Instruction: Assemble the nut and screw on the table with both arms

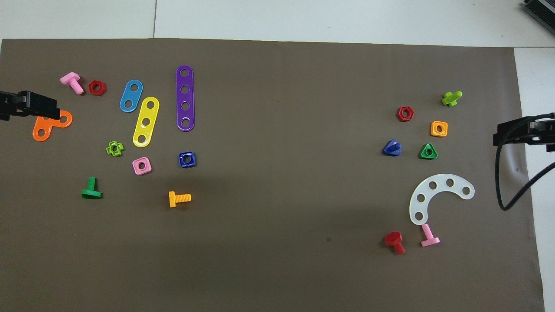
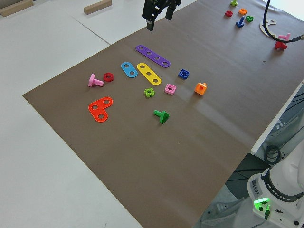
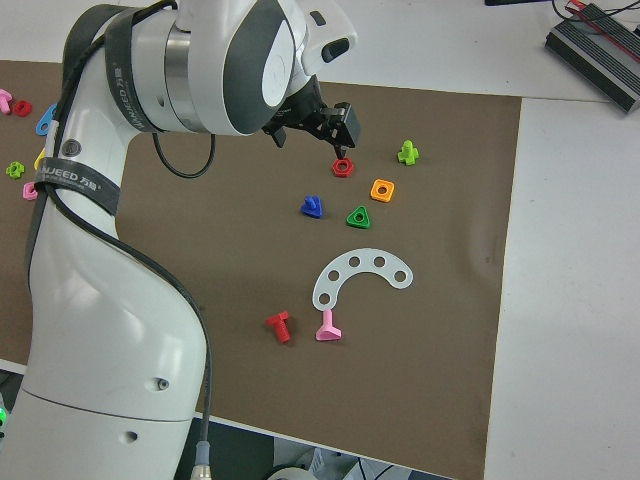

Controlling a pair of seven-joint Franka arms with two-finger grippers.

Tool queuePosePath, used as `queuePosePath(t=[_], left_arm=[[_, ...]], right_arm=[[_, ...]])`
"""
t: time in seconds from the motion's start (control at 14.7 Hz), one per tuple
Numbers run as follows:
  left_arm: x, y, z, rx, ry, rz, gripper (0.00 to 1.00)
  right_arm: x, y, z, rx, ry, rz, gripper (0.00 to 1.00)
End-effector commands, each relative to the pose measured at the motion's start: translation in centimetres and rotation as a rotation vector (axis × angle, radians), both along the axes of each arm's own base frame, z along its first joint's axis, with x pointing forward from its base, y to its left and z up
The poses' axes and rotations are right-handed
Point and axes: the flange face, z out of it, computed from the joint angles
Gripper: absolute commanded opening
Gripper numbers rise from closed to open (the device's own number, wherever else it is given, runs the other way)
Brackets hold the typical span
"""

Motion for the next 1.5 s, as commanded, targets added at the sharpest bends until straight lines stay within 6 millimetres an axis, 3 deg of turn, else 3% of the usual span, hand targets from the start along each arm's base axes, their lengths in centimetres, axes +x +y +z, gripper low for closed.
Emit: queuePosePath(t=[0.0,0.34,0.48,0.68,1.02,1.22,1.43], left_arm=[[-0.9,0.4,0.2,0.015,-0.001,-0.005,1.00],[-0.9,0.4,0.2,0.015,-0.001,-0.005,1.00],[-0.9,0.4,0.2,0.015,0.000,-0.005,1.00],[-0.9,0.4,0.2,0.015,-0.001,-0.005,1.00],[-0.9,0.4,0.2,0.015,0.000,-0.005,1.00],[-0.9,0.4,0.2,0.016,-0.001,-0.006,1.00],[-0.9,0.4,0.2,0.015,0.000,-0.005,1.00]], right_arm=[[-0.2,-0.3,-0.2,-0.004,-0.010,0.023,1.00],[-0.1,-0.2,-0.7,0.000,-0.024,0.032,1.00],[0.5,0.1,-2.1,0.005,-0.026,0.044,1.00],[2.0,1.7,-6.9,0.018,-0.069,0.072,1.00],[7.2,5.7,-17.9,0.020,-0.018,0.179,1.00],[6.9,6.2,-24.4,0.022,-0.046,0.193,1.00],[6.5,7.9,-28.6,0.031,-0.031,0.220,0.99]])
